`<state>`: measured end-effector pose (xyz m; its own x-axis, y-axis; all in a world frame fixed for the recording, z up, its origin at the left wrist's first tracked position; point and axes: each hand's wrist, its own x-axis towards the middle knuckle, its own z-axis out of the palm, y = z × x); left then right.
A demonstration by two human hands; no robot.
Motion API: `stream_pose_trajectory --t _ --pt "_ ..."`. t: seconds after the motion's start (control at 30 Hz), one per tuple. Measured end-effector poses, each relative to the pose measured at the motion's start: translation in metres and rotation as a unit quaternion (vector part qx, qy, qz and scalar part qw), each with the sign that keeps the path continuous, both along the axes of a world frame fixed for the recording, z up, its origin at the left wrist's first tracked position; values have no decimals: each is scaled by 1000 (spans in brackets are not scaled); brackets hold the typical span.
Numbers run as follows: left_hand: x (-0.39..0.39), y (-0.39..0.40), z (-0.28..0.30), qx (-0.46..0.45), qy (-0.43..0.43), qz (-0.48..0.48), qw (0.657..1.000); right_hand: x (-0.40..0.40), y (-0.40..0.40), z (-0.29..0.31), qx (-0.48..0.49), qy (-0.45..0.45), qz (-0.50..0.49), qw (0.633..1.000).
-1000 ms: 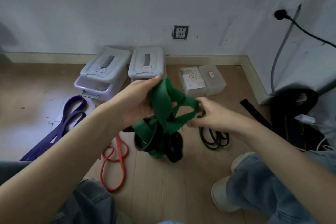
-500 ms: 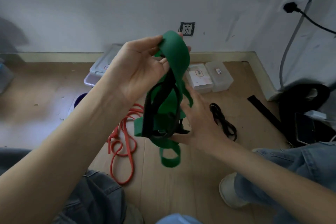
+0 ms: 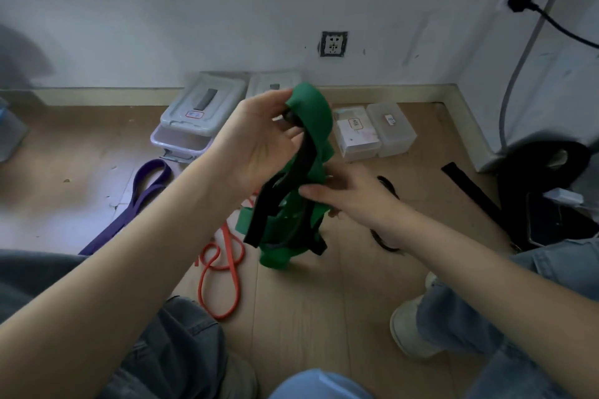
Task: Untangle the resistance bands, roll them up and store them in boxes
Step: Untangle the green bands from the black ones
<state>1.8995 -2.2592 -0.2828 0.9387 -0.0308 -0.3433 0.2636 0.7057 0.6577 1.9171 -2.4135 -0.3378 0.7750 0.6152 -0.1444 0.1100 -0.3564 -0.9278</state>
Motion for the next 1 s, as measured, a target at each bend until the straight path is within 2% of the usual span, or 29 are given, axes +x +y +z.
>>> stream_pose_trajectory --t 0.03,0.07,0.13,0.17,0.2,0.23,0.3,0.37,0.47,0.53,0.6,0.67,0.77,0.83,0.9,0.93,1.0 --pt "0 6 -5 94 -23 -39 995 5 -1 3 21 30 -29 999" --pt "-2 13 -10 205 -53 -95 973 12 -3 8 46 67 -62 995" --pt "-14 17 -23 376 -83 -216 897 25 -7 20 120 132 -128 976" --pt "-20 15 -35 425 -85 -249 866 31 -8 26 162 158 -152 962" --pt "-25 12 -48 457 -79 -242 852 34 -7 32 200 183 -165 948" --pt "-28 9 -59 467 -67 -197 859 36 -5 37 231 206 -170 936" --pt "-32 9 -64 465 -39 -101 879 38 -3 41 265 241 -164 919" --pt "-29 16 -56 454 -23 -85 887 45 -10 43 242 234 -152 929" --pt "-24 16 -41 429 -8 -79 900 49 -25 40 85 190 -92 974" --pt "-20 5 -34 394 4 -77 916 44 -33 32 -29 175 -20 984" --pt "-17 -2 -29 366 15 -75 928 37 -43 25 -99 172 74 977" --pt "-13 -2 -22 345 14 -71 936 32 -53 27 -120 168 169 964" --pt "-10 2 -8 295 -4 -64 953 25 -56 23 -208 90 232 946" --pt "-8 1 -2 275 -11 -72 959 16 -46 2 -236 0 213 948" --pt "-5 1 0 277 -8 -70 958 6 -35 -21 -199 -90 145 965" --pt "-4 3 -1 280 -2 -61 958 4 -31 -27 -175 -108 109 973" --pt "-2 15 -3 283 18 -25 959 11 -30 -25 -139 -75 36 987"
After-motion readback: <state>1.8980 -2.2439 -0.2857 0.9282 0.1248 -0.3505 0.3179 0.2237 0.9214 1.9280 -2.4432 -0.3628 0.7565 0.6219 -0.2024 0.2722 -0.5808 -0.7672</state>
